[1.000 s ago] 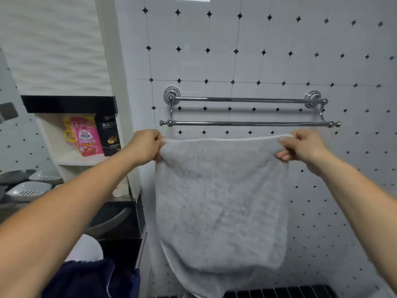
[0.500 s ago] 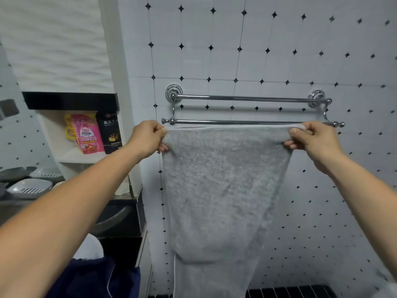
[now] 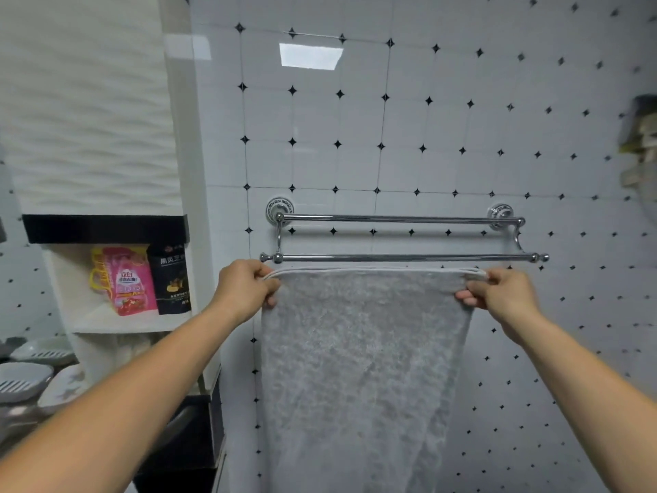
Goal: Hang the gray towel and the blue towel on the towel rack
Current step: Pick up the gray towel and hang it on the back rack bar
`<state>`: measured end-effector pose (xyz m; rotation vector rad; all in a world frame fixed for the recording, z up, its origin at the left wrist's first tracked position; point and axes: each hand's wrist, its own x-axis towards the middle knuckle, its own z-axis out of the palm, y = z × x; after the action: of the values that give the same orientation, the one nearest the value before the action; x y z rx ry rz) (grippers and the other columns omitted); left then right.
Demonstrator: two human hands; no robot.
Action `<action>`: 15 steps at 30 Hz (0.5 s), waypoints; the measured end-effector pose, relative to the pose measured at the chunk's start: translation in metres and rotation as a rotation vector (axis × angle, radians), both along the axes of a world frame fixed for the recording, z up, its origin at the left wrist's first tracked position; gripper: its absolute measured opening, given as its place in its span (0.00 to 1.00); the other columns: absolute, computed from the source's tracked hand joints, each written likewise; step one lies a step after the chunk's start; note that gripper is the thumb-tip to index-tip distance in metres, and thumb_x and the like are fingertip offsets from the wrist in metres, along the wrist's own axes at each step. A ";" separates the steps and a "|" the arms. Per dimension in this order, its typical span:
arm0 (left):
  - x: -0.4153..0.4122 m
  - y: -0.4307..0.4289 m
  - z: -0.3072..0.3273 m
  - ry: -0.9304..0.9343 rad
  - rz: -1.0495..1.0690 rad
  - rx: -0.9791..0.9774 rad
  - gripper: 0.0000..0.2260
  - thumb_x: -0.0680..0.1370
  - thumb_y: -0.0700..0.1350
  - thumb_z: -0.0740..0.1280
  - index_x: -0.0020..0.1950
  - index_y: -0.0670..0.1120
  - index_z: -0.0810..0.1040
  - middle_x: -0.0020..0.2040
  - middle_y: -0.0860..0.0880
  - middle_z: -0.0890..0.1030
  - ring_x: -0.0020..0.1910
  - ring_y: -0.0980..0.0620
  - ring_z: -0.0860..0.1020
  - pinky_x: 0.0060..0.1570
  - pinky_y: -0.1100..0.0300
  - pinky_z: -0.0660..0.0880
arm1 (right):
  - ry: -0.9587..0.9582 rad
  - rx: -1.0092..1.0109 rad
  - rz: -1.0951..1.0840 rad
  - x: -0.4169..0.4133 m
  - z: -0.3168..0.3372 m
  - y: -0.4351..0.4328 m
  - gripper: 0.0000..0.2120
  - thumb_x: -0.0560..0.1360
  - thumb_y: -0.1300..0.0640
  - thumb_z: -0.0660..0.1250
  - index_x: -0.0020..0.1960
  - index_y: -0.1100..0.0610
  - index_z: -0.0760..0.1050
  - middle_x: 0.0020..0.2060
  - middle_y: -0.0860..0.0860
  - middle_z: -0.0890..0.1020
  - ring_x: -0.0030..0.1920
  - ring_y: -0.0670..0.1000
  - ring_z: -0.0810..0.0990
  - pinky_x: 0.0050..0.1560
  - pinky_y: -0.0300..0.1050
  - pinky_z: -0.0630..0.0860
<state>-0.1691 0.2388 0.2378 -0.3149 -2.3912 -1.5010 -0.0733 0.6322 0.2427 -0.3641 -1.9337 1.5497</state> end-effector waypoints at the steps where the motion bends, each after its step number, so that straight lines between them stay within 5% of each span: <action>1: -0.002 0.003 -0.006 -0.033 0.016 -0.004 0.04 0.73 0.38 0.71 0.38 0.42 0.80 0.26 0.44 0.82 0.24 0.49 0.80 0.34 0.51 0.82 | -0.019 -0.021 -0.005 -0.003 -0.005 0.000 0.08 0.76 0.74 0.62 0.42 0.65 0.75 0.33 0.60 0.80 0.24 0.45 0.81 0.28 0.33 0.78; 5: -0.014 0.021 -0.030 -0.153 0.087 0.085 0.07 0.77 0.42 0.67 0.42 0.40 0.77 0.25 0.41 0.81 0.19 0.49 0.77 0.19 0.62 0.71 | -0.055 -0.092 -0.042 -0.020 -0.026 0.008 0.08 0.76 0.72 0.64 0.41 0.63 0.75 0.34 0.59 0.78 0.22 0.46 0.80 0.24 0.35 0.77; 10: -0.038 0.049 -0.053 -0.216 0.095 0.330 0.05 0.78 0.39 0.68 0.45 0.37 0.76 0.34 0.39 0.82 0.28 0.45 0.83 0.34 0.55 0.82 | -0.068 -0.288 -0.026 -0.055 -0.044 0.029 0.03 0.75 0.71 0.66 0.44 0.65 0.74 0.36 0.59 0.78 0.22 0.47 0.81 0.24 0.35 0.77; 15: -0.071 0.076 -0.055 -0.218 -0.019 0.736 0.03 0.76 0.34 0.69 0.49 0.36 0.78 0.33 0.40 0.84 0.30 0.49 0.84 0.35 0.62 0.82 | 0.036 -0.549 0.065 -0.103 -0.038 0.054 0.05 0.73 0.72 0.68 0.49 0.67 0.74 0.32 0.59 0.82 0.25 0.47 0.82 0.25 0.35 0.78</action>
<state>-0.2399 0.3152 0.1824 0.0006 -1.7863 -2.3746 -0.1764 0.6866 0.2050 -0.4986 -1.4773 2.1058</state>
